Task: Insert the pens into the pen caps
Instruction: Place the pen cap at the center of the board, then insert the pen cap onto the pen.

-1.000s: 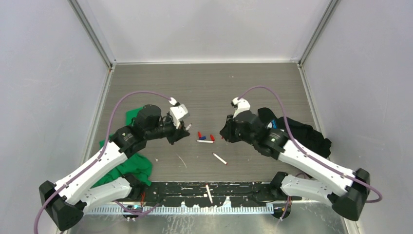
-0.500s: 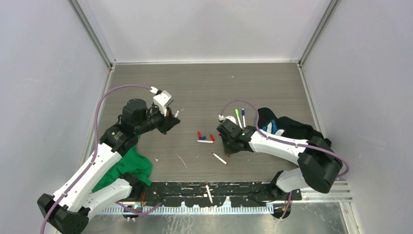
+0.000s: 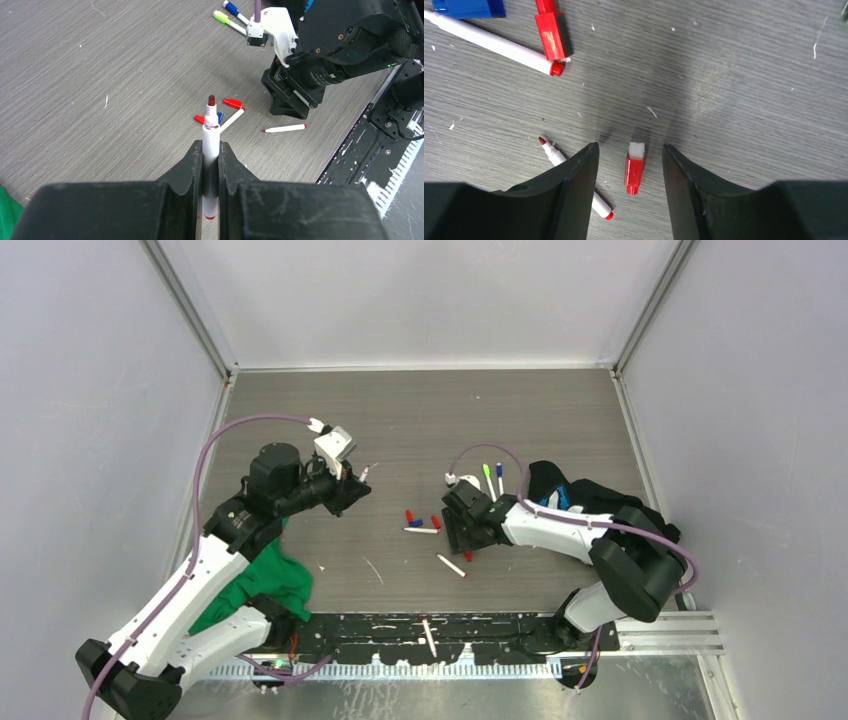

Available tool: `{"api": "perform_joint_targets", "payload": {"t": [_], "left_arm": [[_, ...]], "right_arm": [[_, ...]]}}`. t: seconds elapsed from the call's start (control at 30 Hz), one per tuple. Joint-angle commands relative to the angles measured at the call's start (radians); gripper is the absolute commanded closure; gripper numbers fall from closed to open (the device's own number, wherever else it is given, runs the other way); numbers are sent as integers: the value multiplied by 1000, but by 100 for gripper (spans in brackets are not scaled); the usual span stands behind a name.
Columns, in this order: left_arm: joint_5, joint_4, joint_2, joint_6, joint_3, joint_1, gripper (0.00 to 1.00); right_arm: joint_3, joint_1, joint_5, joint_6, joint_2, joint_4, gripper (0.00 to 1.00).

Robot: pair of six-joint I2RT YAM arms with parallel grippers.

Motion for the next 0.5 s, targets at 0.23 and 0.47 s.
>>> {"api": "perform_joint_targets", "payload": {"t": [0.23,0.47], "left_arm": [[23,55,-20,-17,34,-6,100],[17,55,-23,-17,31,-6,100]], "right_arm": [[181,-3,33,59,-2,117,50],[209,0,58,271,108,222,50]]}}
